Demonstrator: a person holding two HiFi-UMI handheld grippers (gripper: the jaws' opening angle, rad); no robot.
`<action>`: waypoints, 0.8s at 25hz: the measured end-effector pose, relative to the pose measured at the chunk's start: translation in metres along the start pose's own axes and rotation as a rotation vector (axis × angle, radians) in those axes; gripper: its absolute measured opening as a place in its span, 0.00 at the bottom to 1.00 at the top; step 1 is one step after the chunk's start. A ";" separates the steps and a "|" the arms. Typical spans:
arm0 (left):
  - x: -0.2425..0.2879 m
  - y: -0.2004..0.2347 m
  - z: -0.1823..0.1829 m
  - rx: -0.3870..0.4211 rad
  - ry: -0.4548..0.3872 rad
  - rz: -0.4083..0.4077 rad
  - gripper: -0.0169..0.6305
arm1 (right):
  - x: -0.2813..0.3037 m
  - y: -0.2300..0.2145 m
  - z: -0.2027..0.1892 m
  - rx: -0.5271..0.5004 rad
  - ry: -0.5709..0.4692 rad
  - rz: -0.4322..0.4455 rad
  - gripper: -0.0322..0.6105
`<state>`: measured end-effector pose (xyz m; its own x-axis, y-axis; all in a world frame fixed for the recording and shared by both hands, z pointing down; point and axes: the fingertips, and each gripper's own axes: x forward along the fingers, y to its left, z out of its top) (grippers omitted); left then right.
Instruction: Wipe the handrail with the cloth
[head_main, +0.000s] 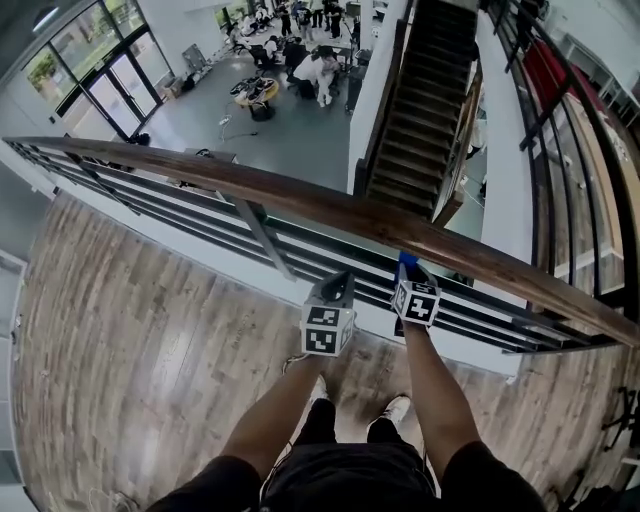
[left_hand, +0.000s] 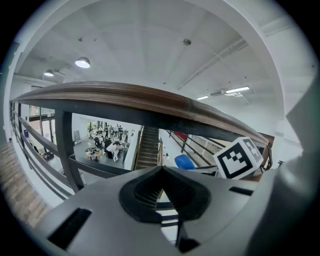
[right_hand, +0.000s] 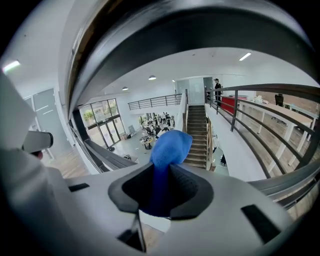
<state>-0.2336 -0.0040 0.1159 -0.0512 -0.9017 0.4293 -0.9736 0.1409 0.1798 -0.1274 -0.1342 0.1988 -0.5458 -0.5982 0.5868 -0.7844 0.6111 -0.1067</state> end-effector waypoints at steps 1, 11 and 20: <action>0.003 -0.009 -0.002 0.002 0.007 -0.006 0.03 | -0.004 -0.010 -0.002 0.004 0.002 -0.003 0.21; 0.037 -0.116 -0.012 0.066 0.062 -0.117 0.03 | -0.046 -0.118 -0.020 0.036 -0.003 -0.055 0.21; 0.067 -0.211 -0.022 0.067 0.083 -0.185 0.03 | -0.085 -0.206 -0.031 0.050 -0.027 -0.094 0.21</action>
<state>-0.0269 -0.0853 0.1260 0.1454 -0.8724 0.4667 -0.9775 -0.0539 0.2039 0.0893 -0.1933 0.1960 -0.4760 -0.6658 0.5746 -0.8461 0.5249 -0.0926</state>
